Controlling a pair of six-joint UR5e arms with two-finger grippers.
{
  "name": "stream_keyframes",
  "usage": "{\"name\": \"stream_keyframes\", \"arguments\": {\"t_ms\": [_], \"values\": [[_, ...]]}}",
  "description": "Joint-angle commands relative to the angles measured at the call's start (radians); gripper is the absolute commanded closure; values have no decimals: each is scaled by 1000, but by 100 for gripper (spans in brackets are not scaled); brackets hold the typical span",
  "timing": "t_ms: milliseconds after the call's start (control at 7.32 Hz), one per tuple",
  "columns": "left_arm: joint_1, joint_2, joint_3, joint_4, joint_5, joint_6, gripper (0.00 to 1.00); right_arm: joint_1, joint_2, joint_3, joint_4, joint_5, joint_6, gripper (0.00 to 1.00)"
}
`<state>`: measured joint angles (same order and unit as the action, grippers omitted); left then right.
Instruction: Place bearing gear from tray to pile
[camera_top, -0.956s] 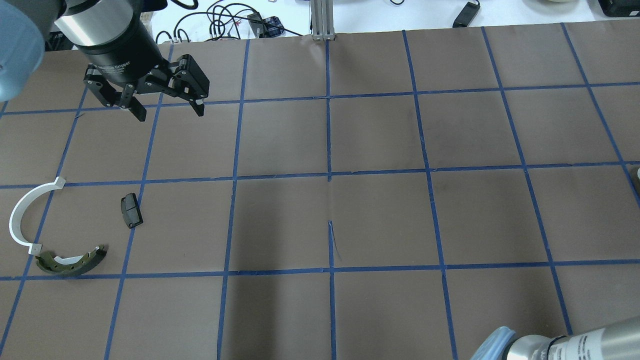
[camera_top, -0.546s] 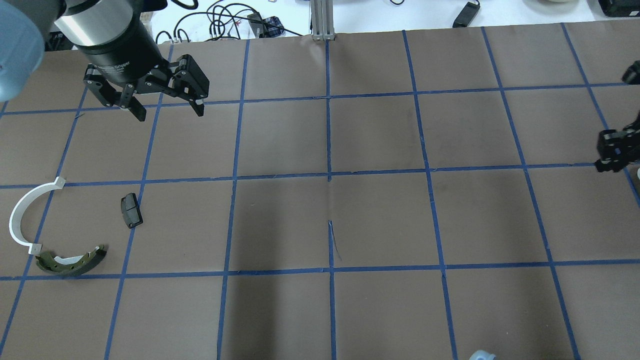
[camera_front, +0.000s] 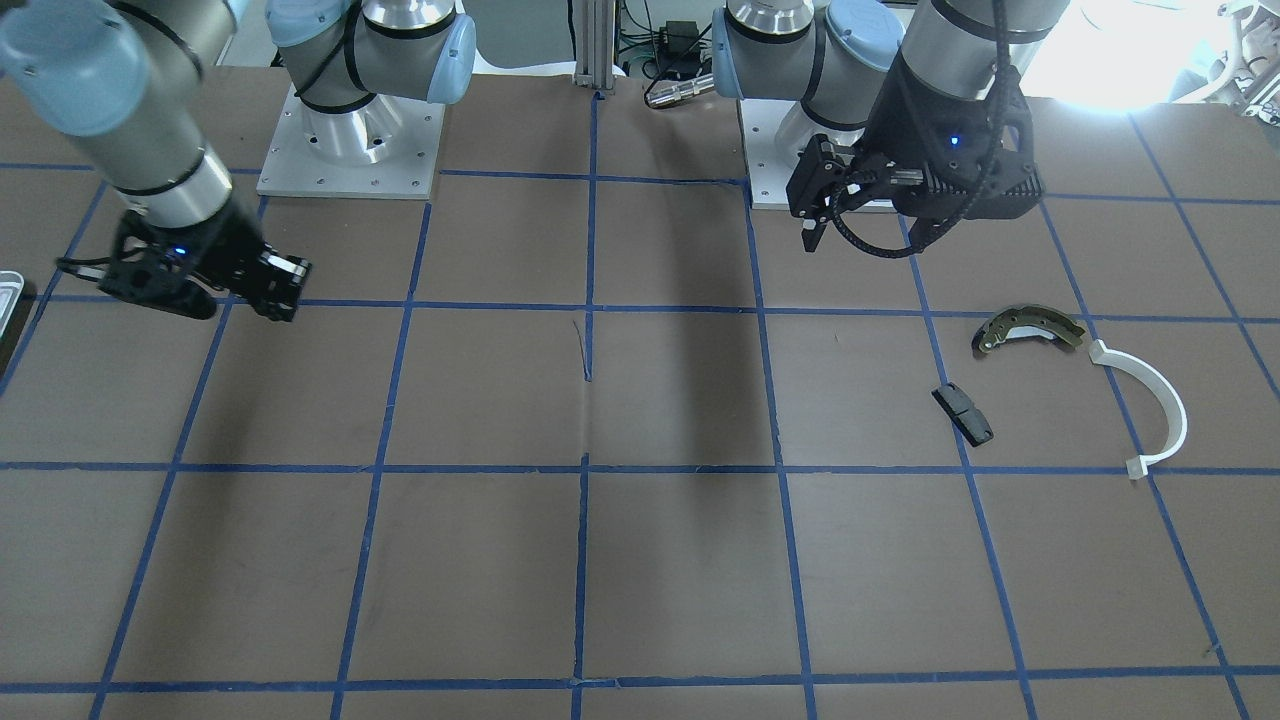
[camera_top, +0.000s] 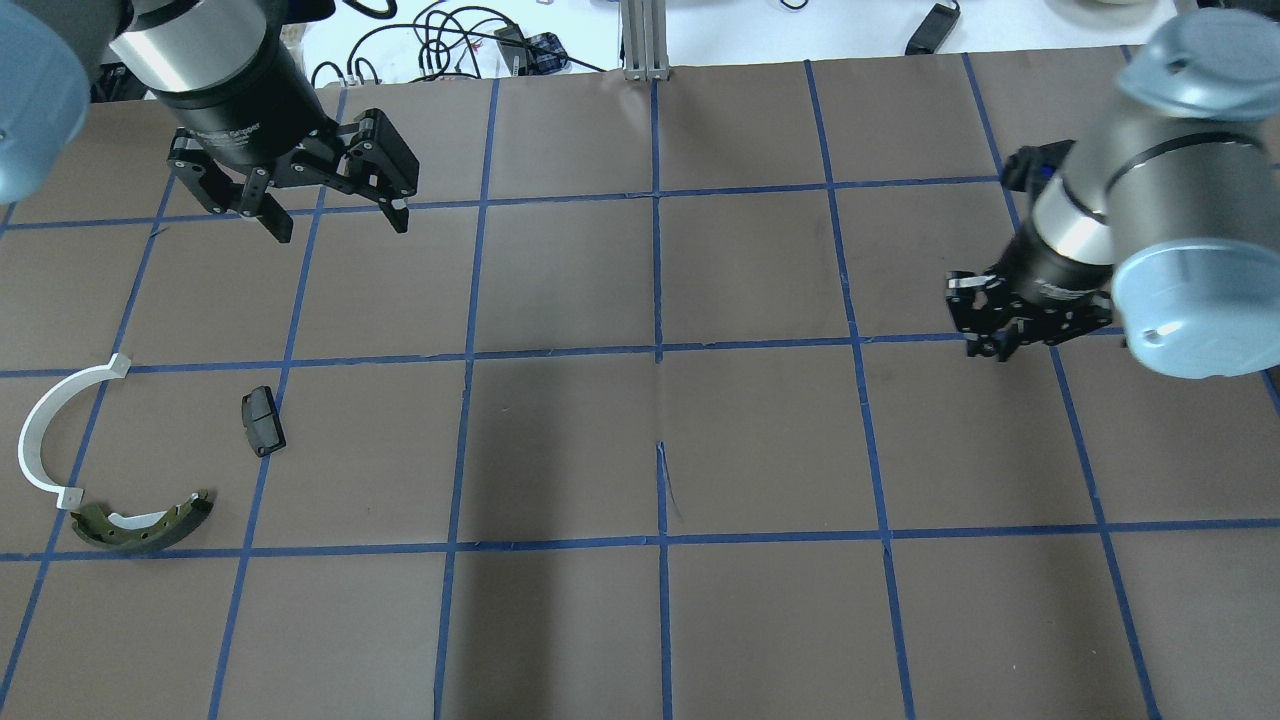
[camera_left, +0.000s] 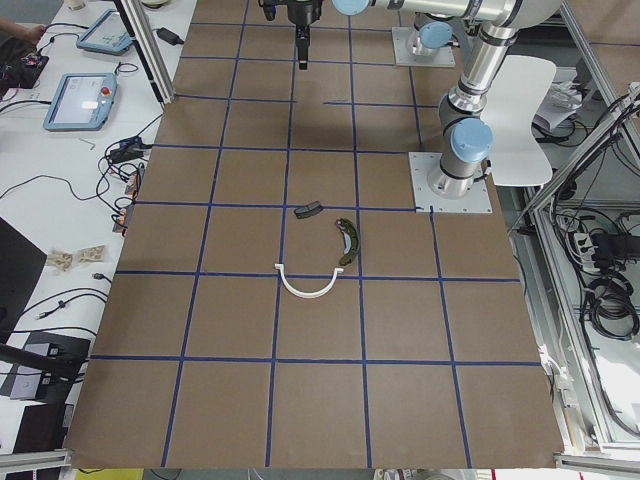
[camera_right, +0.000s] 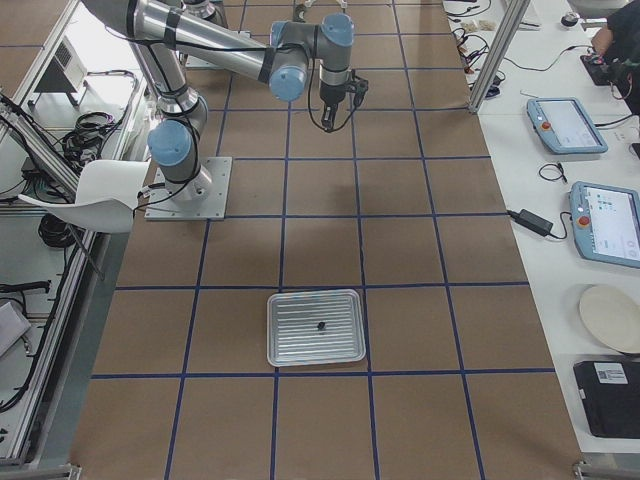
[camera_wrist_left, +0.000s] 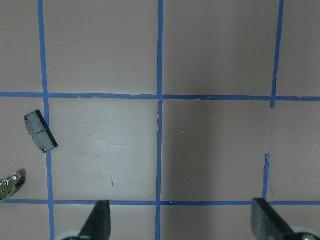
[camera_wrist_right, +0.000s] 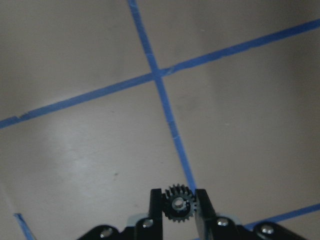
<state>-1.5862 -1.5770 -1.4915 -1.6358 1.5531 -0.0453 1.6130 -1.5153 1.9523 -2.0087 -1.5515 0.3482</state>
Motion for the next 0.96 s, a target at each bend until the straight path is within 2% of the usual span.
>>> {"name": "stream_keyframes", "arguments": {"t_ms": [0,137,273,410,546,683,820], "values": [[0,0,-1,1,1,1,0,238,213,-31,-294,59,356,76],[0,0,-1,-1,1,2,0,316,327,-91,-388,62,462,75],[0,0,-1,1,1,2,0,356,413,-175,-393,65,529,74],[0,0,-3,-1,1,2,0,364,455,-217,-387,67,537,68],[0,0,-3,1,1,1,0,364,457,-217,-383,62,537,20],[0,0,-4,-1,1,2,0,360,449,-219,-348,56,526,0],[0,-5,-4,-1,-1,-4,0,334,407,-231,-273,48,455,0]]}}
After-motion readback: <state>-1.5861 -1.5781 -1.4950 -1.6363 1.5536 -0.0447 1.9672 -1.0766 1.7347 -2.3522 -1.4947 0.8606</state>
